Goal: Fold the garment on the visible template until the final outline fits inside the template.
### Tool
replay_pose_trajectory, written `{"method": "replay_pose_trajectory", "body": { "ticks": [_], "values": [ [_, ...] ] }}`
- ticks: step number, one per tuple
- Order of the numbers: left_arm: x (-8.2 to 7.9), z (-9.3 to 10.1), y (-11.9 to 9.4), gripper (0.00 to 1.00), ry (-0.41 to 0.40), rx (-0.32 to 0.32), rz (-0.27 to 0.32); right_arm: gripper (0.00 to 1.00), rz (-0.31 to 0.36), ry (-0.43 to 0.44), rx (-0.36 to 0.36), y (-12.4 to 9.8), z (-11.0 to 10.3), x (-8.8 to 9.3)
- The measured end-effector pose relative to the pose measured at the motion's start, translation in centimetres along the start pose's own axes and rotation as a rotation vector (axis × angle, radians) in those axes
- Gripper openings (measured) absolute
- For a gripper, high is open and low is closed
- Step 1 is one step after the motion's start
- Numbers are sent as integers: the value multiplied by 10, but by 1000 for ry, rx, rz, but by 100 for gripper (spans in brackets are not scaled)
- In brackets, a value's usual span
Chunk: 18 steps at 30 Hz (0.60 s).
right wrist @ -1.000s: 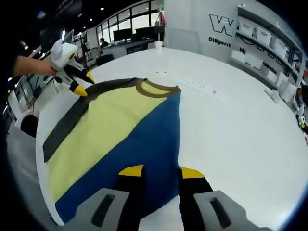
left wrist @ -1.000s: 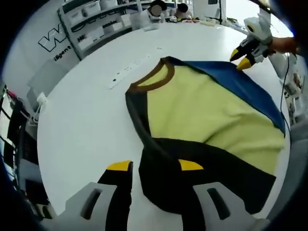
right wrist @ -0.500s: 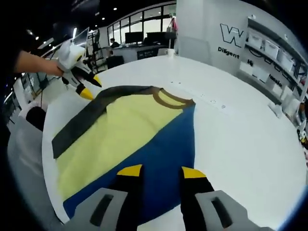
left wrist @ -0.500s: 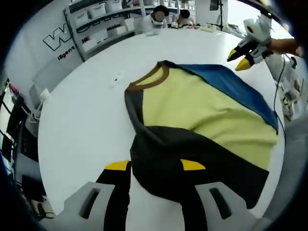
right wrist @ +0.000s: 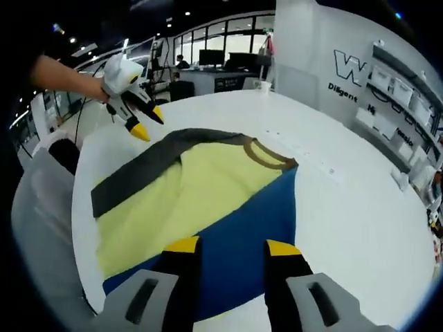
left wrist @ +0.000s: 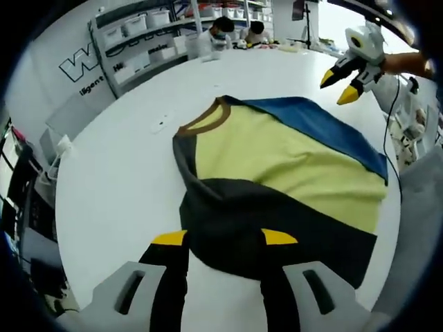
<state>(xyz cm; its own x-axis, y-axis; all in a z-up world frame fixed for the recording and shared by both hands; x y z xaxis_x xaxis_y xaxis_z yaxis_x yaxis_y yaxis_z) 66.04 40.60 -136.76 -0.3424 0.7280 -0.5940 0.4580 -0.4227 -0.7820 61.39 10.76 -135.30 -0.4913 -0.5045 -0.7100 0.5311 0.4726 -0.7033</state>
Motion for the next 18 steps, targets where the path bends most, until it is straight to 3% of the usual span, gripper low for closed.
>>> {"method": "replay_pose_trajectory", "body": {
  "ticks": [8,11,18],
  "values": [
    [0,5,-12,47,30,-3,42,39,7,-6,-7,-13,-8,10],
    [2,13,-14,51,73,17,49,46,19,-7,-15,-15,-16,10],
    [8,27,-15,63,68,25,95,60,35,-22,-35,-16,-35,10]
  ]
}}
Point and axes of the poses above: the point that each gripper's makers call its tool centre point, and the gripper's own axes: y roughly forward along the fingers, z roughly to its right, x roughly out of its underside, the point moved 2 cm from there along -y, roughly backward along the fingers, and after that the axes turned 5 degrees about y, right-handed, at the moved point
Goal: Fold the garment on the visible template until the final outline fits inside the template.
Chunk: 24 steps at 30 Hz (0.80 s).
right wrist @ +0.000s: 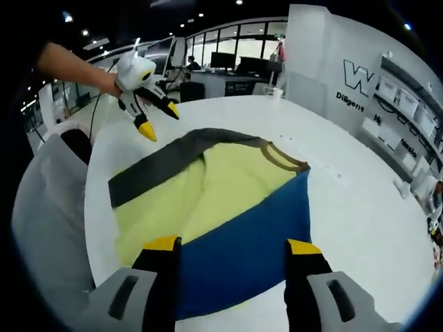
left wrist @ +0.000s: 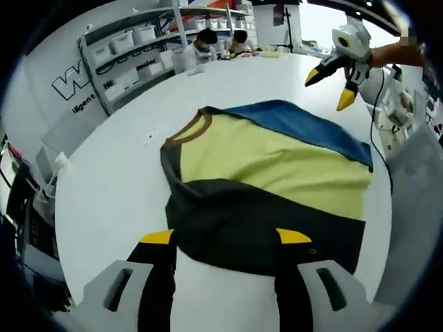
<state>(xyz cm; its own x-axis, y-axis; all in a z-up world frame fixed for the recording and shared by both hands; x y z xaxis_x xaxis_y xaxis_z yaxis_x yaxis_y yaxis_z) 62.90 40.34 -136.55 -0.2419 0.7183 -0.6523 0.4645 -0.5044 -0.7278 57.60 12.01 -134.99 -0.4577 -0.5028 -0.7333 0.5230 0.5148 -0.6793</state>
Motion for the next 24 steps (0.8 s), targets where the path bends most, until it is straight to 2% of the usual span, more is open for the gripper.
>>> {"method": "replay_pose_trajectory", "body": {
  "ticks": [5,8,13,15,19,24],
  "values": [
    [3,9,-3,76,-15,2,16,70,12,11,-15,0,-10,2],
    [7,6,-1,83,-22,-5,25,74,11,11,-23,-1,-16,4],
    [4,10,-2,99,-43,-4,56,85,9,10,-12,-3,-23,10],
    [2,15,-3,99,-37,-2,60,91,10,4,3,-5,-26,11],
    [0,29,-3,99,-21,19,74,89,15,-1,-3,-9,-36,15],
    [4,53,1,99,8,68,63,84,-18,-45,-22,-11,-51,31]
  ]
}}
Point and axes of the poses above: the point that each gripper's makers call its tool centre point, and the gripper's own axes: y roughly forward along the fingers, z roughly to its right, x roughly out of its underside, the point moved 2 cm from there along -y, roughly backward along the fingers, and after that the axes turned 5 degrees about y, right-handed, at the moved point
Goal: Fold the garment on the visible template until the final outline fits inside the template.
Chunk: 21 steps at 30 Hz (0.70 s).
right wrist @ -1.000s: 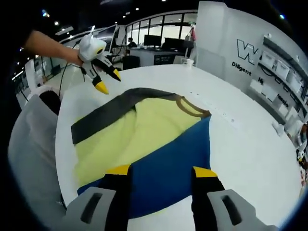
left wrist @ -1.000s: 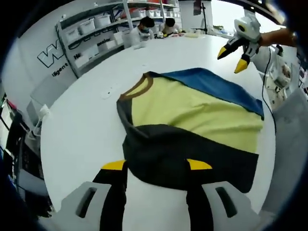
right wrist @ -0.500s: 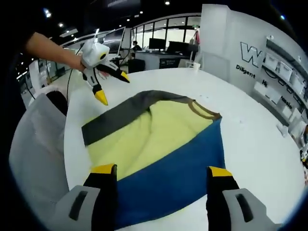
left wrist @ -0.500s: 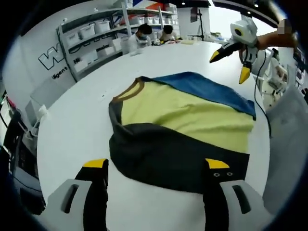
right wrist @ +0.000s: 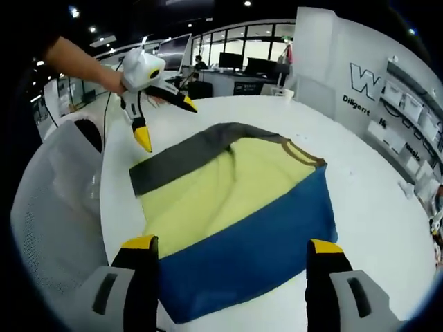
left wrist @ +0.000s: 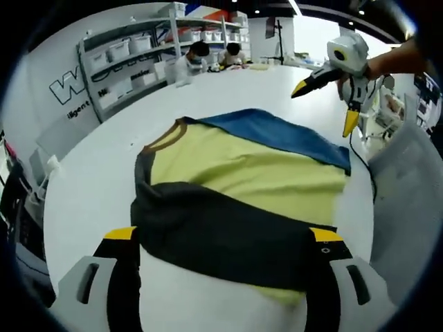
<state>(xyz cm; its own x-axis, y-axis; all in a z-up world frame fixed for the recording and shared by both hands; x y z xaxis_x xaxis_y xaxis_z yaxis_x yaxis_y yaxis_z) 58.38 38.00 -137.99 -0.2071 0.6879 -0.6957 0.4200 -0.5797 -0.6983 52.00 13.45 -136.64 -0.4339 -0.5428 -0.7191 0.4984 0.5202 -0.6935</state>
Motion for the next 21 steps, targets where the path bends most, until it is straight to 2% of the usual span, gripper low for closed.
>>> {"method": "replay_pose_trajectory", "body": {
  "ticks": [7,13,17,21],
  "values": [
    [-2,18,1,95,-1,31,22,80,-8,0,-17,-3,-17,12],
    [0,36,0,91,33,66,23,70,-14,-38,-34,-3,-33,23],
    [4,49,2,88,60,99,14,58,-31,-78,-59,-3,-41,31],
    [9,64,4,82,73,138,-6,54,-51,-100,-78,-2,-49,39]
  ]
}}
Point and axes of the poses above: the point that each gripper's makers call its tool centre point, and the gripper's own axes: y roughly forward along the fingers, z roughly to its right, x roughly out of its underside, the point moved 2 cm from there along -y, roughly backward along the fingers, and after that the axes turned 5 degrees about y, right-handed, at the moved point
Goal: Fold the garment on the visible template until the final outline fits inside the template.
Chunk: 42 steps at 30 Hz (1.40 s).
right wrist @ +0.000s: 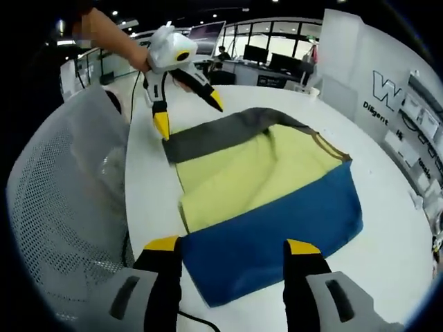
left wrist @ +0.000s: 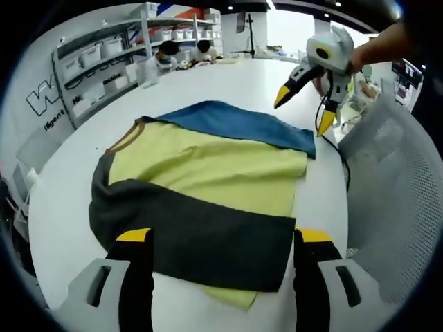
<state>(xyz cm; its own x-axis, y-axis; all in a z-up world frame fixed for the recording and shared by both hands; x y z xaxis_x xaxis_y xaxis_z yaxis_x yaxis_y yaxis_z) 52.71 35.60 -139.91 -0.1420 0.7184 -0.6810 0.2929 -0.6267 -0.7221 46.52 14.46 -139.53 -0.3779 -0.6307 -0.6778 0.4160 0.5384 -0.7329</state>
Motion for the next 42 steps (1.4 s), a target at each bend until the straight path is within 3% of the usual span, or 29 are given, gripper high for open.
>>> {"method": "replay_pose_trajectory", "body": {
  "ticks": [6,10,16,19,26,32,33,42],
  "values": [
    [3,17,5,70,-5,49,-13,43,-15,-21,-40,4,-15,5],
    [3,28,7,54,61,81,-20,38,-13,-19,-57,7,-24,6],
    [5,41,13,47,54,118,-33,33,-34,-48,-75,12,-33,11],
    [6,48,16,43,96,141,-47,28,-54,-60,-81,13,-35,15],
    [-2,58,21,37,120,155,-40,23,-68,-50,-78,19,-37,19],
    [5,61,27,30,189,141,-79,16,-89,-70,-75,25,-40,23],
    [0,62,28,29,196,146,-41,14,-85,-55,-74,26,-40,24],
    [5,54,24,14,130,119,-87,0,-78,-59,-54,25,-32,25]
  ]
}}
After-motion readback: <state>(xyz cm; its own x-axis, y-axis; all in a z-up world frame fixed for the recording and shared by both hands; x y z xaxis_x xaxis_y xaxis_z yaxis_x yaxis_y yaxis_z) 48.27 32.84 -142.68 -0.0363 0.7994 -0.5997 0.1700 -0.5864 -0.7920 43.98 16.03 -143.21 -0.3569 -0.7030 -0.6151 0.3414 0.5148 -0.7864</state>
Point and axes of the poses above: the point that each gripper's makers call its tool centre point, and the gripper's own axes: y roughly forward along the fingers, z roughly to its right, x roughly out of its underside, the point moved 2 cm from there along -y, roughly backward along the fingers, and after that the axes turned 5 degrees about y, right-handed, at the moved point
